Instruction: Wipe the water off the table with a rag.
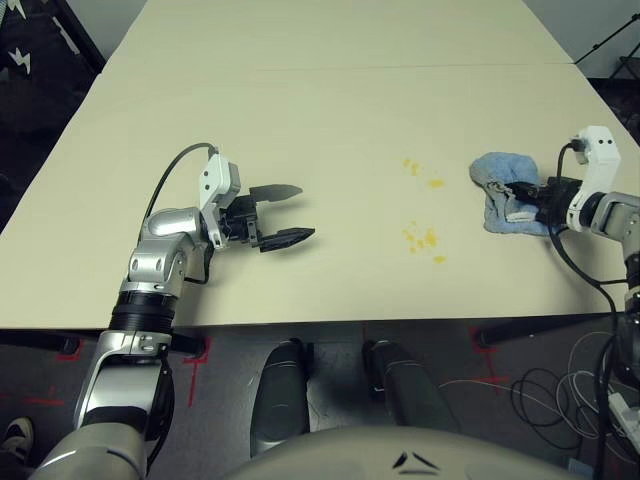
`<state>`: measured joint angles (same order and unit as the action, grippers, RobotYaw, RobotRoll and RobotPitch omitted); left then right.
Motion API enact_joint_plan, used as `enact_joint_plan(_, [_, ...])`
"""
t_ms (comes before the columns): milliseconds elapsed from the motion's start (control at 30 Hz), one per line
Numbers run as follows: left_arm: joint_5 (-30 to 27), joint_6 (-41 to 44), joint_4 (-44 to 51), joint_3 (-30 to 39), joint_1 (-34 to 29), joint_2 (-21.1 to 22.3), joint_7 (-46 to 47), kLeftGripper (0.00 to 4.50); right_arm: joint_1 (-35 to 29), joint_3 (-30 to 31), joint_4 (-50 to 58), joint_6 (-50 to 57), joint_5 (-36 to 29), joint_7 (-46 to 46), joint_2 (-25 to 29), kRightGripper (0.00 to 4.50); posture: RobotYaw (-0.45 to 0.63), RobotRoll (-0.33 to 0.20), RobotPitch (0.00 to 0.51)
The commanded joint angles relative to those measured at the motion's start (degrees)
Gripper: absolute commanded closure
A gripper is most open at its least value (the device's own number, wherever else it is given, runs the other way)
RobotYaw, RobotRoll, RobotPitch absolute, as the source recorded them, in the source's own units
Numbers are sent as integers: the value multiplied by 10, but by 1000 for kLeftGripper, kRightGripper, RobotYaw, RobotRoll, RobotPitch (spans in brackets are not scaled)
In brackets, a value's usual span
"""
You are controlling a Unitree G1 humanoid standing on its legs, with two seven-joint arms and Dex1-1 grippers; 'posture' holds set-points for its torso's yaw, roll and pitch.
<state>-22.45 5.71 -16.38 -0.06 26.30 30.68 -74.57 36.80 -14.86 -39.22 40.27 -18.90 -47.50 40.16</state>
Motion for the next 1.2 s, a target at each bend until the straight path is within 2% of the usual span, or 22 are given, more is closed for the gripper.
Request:
enact_joint_plan(33, [3,1,4,-4,-6,6,-3,0,-21,-24,81,75,-53,-23,10,4359,79,0,193])
enact_joint_plan(233, [3,1,2,-4,-7,9,-7,0,-81,-25,243,182,-131,-70,44,4359,78,0,197])
enact_joint_plan(433, [-1,5,5,-3,-10,17,-13,0,-135,-10,345,238,-184,-92,57,4369,78,0,204])
enact_joint_plan(600, [-1,6,7,-4,-11,19,-13,0,-160,15,389,254,-195,-70,28,4369,79,0,207])
enact_joint_plan(867, [-4,10,20,-3,-20,21,-9,0,-181,85,389,216,-151,-23,-14,4374,92,0,213])
enact_joint_plan(1033, [-1,9,24,-5,-23,21,-7,0,-174,103,403,222,-162,-11,-40,4374,92,0,212])
enact_joint_plan(1200, [1,8,26,-7,-24,18,-6,0,-152,131,415,232,-168,2,-89,4375,93,0,213])
